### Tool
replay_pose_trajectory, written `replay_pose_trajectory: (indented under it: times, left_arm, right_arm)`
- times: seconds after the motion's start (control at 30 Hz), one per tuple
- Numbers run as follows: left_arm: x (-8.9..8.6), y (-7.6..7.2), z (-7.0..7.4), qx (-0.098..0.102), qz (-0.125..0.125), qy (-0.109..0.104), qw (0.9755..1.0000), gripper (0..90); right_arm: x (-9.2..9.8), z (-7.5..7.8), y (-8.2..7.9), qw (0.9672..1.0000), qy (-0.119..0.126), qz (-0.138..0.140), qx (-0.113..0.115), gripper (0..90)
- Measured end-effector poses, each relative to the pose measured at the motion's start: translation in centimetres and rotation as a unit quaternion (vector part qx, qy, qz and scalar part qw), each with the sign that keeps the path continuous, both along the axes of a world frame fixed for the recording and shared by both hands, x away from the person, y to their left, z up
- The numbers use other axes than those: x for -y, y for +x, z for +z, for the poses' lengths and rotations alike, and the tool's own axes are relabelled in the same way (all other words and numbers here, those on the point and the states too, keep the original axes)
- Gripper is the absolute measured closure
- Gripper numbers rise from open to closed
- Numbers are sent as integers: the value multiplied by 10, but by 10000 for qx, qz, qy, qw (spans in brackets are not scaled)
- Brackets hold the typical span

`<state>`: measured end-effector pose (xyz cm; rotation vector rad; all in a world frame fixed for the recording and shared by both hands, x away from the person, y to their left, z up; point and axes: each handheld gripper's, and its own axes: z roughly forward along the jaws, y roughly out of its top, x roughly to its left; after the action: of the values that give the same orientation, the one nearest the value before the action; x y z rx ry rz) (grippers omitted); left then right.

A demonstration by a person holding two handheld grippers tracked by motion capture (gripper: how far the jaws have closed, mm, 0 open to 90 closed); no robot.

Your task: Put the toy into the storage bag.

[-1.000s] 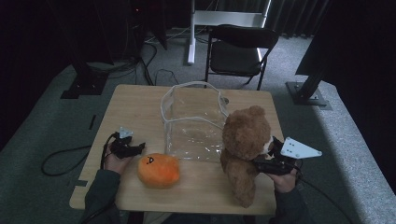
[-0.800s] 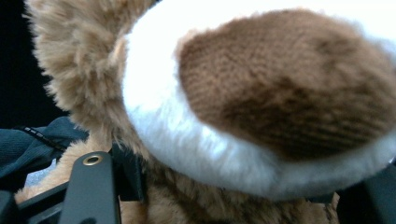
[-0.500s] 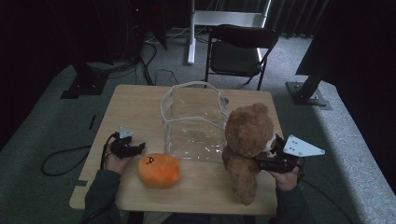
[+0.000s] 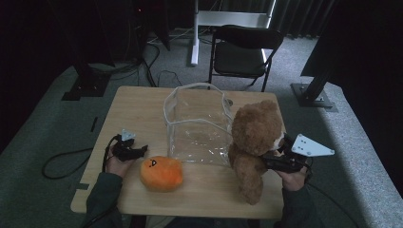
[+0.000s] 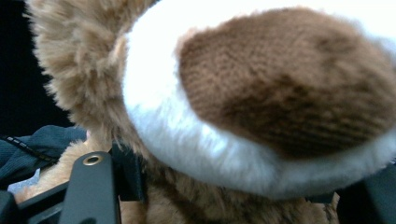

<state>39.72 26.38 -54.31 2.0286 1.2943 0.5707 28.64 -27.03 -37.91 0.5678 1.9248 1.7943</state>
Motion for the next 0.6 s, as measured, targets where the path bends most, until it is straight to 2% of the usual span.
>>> replay_pose_trajectory:
  times: [0.6]
  left_arm:
    - [0, 0, 0, -2, 12, -3, 10000, 302]
  right_arm:
    - [7, 10, 5, 9999, 23, -102, 87, 326]
